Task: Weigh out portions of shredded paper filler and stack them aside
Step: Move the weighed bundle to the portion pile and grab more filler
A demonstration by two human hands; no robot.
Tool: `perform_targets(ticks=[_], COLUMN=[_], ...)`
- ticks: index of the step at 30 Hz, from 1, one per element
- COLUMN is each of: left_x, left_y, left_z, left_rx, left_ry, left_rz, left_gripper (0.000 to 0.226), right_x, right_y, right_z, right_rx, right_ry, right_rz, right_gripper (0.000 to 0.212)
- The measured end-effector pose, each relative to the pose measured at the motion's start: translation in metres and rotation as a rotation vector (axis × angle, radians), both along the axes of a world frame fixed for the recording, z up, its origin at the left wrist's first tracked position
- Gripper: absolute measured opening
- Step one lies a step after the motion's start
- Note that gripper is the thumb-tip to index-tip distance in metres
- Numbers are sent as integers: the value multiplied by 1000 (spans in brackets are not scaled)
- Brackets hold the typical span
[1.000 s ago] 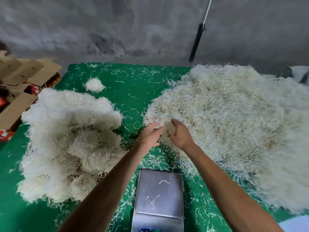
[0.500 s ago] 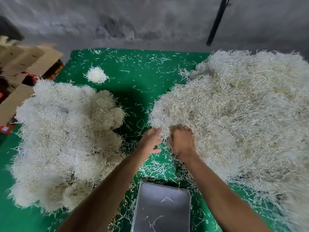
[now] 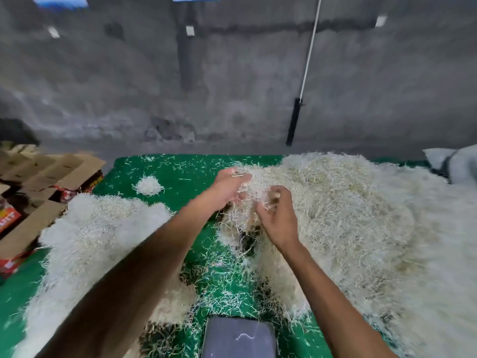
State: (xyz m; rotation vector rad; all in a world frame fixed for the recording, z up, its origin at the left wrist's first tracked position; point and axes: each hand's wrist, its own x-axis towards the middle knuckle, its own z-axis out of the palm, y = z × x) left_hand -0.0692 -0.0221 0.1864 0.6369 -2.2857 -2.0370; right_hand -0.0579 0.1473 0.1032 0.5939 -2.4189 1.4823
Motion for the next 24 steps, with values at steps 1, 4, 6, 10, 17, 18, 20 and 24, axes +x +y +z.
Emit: perform_targets(ticks=[1, 4, 6, 10, 17, 18, 20, 24], left_x=[-2, -11, -18, -29, -26, -26, -28, -36], left_y=[4, 22, 36, 62, 72, 71, 70, 75], left_z=[17, 59, 82, 125, 192, 199, 205, 198], left_rx=[-119, -401, -507, -558, -585, -570, -567, -570], left_ry=[52, 146, 182, 349, 572, 575, 533, 492], left_rz=[-54, -232, -283, -277, -97, -82, -98, -84], left_gripper=[73, 78, 76, 51, 27, 27, 26, 56], right_x=[0, -1, -8, -35, -59, -59, -55, -50], right_y=[5, 13, 11, 6, 43, 48, 50, 35], right_z=[4, 24, 40, 61, 13, 9, 17, 73], right_rx=[30, 118, 157, 199, 681, 723, 621, 250], right_ry=[-21, -34, -53, -119, -363, -375, -363, -203], right_rz=[-21, -50, -88, -160, 45, 54, 29, -84], right_gripper=[69, 99, 108, 81, 25, 33, 58, 91])
